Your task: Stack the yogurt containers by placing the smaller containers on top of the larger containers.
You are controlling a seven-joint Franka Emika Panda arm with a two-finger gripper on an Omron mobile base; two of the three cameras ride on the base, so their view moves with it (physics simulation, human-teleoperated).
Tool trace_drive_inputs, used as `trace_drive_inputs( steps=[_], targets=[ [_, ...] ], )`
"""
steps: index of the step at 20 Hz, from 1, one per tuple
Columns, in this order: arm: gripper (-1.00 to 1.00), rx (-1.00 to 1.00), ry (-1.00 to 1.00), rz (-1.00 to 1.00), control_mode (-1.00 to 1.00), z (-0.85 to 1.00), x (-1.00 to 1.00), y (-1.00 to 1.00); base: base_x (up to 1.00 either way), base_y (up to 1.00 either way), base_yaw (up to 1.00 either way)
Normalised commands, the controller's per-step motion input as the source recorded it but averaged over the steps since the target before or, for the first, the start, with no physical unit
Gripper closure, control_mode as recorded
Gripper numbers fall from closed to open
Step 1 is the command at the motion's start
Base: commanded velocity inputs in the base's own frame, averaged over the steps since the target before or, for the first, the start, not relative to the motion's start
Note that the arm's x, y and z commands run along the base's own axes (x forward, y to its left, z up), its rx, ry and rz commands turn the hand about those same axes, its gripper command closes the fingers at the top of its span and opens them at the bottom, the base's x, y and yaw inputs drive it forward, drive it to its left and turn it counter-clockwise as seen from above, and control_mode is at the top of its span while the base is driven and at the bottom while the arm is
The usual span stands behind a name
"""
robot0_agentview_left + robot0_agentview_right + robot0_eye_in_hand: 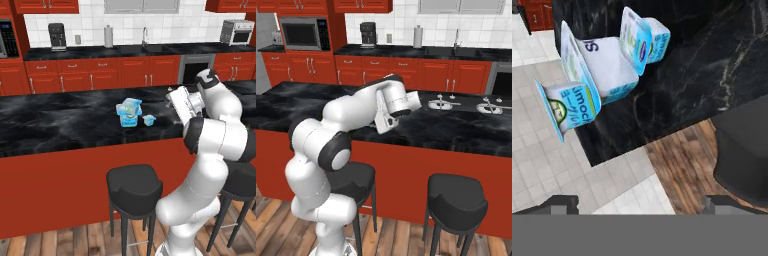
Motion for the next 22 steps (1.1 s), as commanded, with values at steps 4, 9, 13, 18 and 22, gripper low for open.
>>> trace_drive_inputs(
  steps=[4, 9, 13, 18, 22],
  targets=[
    [-1.00, -0.07, -0.18, 0.04, -1.00, 0.00, 0.08, 0.02, 0.00, 0.00, 0.00],
    [-1.00, -0.10, -0.19, 0.14, -1.00, -0.04, 0.18, 0.22, 0.00, 0.00, 0.00],
    [-1.00, -0.10, -0.23, 0.24, -1.00, -0.17, 0.27, 0.37, 0.00, 0.00, 0.00],
    [-1.00, -0.06, -0.20, 0.28, -1.00, -0.06, 0.09, 0.05, 0.00, 0.00, 0.00],
    [-1.00, -0.05, -0.20, 0.27, -1.00, -0.05, 0.04, 0.00, 0.00, 0.00, 0.00]
  ],
)
